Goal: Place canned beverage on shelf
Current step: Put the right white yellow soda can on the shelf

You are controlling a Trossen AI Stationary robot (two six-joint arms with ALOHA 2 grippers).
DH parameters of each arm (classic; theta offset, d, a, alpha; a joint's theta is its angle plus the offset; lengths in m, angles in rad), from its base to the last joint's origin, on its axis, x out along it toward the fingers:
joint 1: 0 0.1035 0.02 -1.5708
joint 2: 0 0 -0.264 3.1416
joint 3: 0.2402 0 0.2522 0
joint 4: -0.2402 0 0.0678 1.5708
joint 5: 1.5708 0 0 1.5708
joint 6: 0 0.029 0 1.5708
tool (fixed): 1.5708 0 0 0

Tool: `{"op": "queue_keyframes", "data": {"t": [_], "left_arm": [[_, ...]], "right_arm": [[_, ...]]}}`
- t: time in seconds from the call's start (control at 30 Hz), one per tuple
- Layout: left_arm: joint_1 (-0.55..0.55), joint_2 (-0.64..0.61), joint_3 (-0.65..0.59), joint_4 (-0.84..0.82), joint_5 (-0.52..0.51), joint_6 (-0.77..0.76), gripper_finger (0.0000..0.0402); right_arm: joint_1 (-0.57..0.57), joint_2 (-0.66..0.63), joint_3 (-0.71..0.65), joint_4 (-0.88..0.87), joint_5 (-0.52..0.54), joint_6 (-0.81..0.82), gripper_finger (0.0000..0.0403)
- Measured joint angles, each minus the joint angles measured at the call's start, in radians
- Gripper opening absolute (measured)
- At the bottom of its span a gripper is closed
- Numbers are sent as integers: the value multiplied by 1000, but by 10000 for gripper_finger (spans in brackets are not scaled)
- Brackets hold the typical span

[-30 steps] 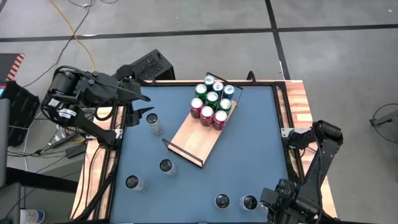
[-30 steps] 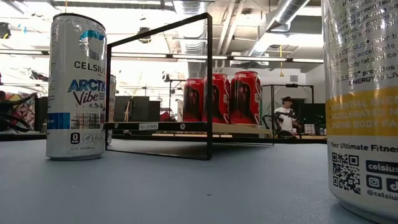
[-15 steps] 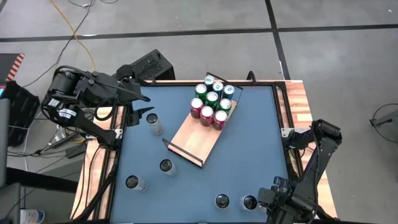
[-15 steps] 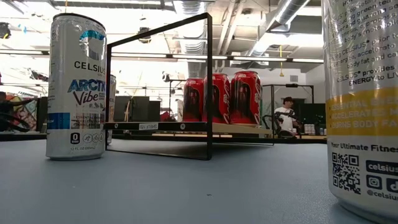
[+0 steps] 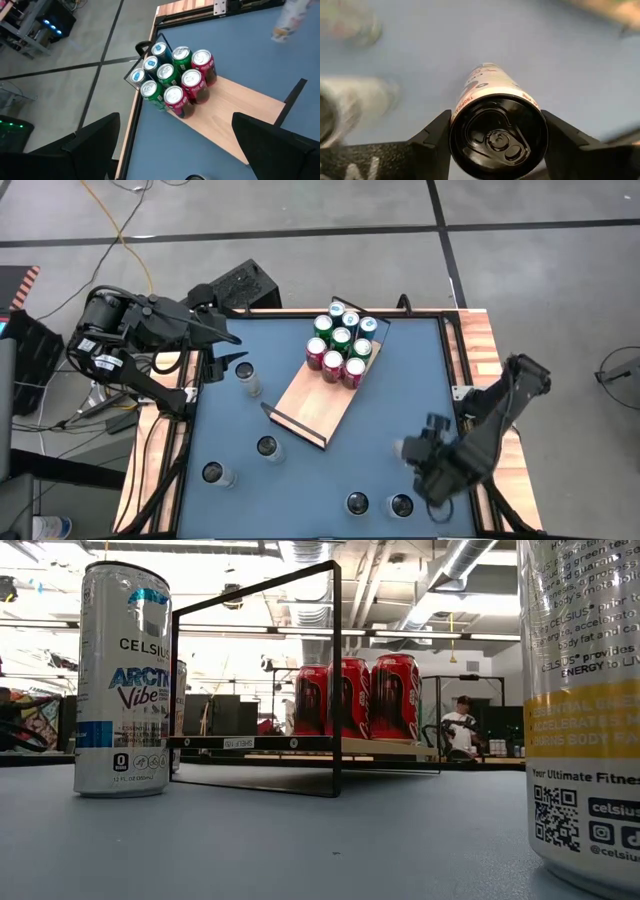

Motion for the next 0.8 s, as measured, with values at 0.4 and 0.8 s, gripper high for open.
{"op": "queue_keyframes", "data": {"t": [0.4, 0.8], "left_arm": [[0, 0, 0, -2, -26, -100, 371], [0, 0, 0, -5, -29, -243, 371]], "right_arm": [[-480, -93, 0, 215, 91, -819, 220], [-715, -39, 24, 571, -125, -1312, 220]]}}
